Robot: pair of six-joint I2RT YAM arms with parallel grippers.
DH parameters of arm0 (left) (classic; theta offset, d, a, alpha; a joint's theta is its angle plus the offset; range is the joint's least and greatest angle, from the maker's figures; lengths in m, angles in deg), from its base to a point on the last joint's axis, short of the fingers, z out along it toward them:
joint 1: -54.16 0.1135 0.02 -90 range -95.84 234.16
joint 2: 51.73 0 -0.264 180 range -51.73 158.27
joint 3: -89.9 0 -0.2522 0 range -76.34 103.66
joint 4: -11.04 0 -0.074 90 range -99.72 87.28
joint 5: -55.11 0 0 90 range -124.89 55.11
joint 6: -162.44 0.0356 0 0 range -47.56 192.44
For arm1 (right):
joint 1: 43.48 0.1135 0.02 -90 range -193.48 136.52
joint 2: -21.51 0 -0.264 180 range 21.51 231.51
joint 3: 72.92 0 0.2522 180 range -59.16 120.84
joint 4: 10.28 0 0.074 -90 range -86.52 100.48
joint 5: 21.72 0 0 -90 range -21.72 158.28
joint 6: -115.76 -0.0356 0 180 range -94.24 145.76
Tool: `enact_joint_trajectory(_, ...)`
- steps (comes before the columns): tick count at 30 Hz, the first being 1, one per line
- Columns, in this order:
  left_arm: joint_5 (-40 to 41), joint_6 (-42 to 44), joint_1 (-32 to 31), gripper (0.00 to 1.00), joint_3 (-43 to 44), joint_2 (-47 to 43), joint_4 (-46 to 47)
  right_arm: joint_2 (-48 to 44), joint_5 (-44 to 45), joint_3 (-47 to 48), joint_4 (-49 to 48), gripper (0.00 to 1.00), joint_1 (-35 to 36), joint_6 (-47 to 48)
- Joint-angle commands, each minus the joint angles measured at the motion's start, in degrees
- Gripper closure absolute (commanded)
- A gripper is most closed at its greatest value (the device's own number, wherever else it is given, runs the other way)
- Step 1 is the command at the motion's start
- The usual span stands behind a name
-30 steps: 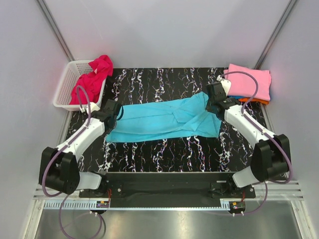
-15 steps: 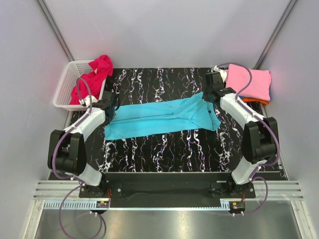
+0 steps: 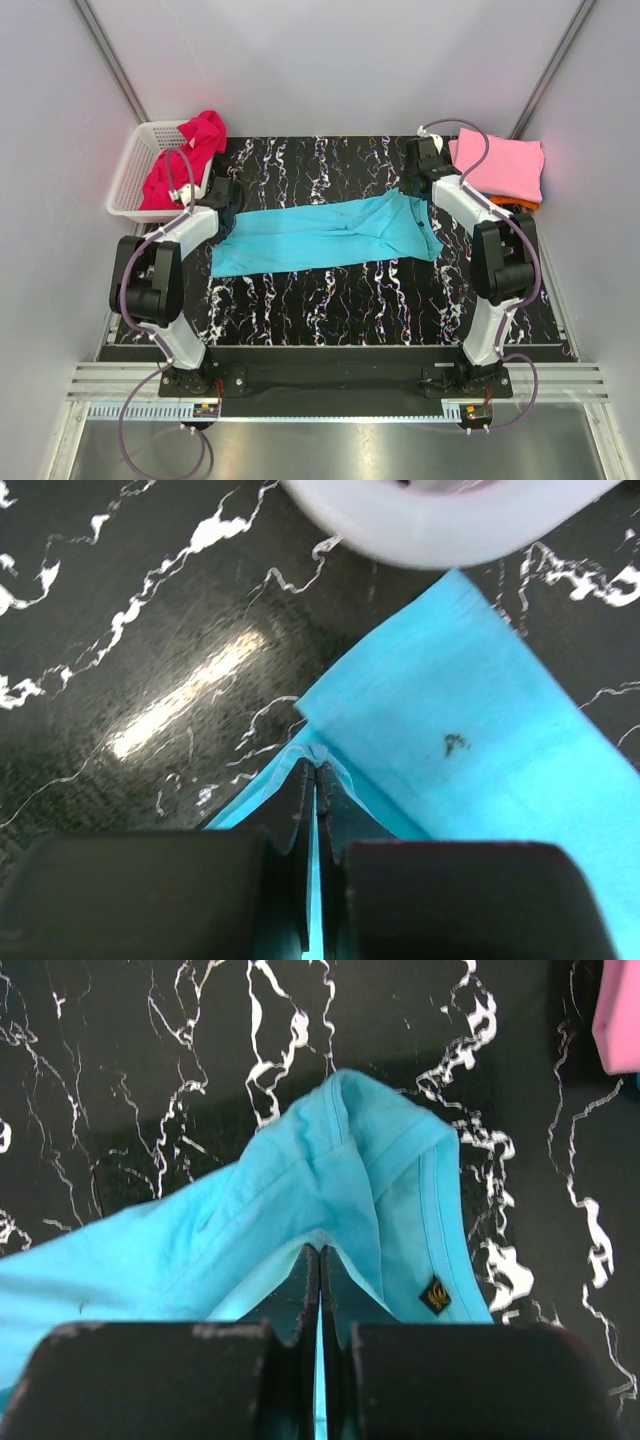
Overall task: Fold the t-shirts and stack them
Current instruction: Fold the tshirt
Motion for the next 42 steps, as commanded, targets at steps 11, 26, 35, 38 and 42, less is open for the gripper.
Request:
enact_joint_trajectory(11,3.9,2.4,0.5,0.02,0.5,-3.3,9.0,0.7,-3.9,2.6,-7.0,0.46,-2.3,3.0)
enact_joint_trajectory(26,-27.1,7.8,-3.5,0.11,-10.7,-11.1,15.7,-9.8,-23.6,-16.0,-6.8,0.65,2.0,-5.9)
enact_joint_trajectory(35,-24.9,6.2,-4.3,0.13,-15.7,-15.3,12.9,-7.1,-27.2,-18.5,-9.5,0.64,4.2,-6.9)
enact_joint_trajectory(38,-23.6,6.4,-4.3,0.12,-15.4,-15.7,11.4,-5.9,-26.0,-17.5,-9.5,0.63,4.1,-6.5)
enact_joint_trajectory(42,-23.0,7.0,-4.3,0.12,-14.7,-15.9,10.6,-4.4,-23.2,-15.9,-7.8,0.64,4.2,-5.9)
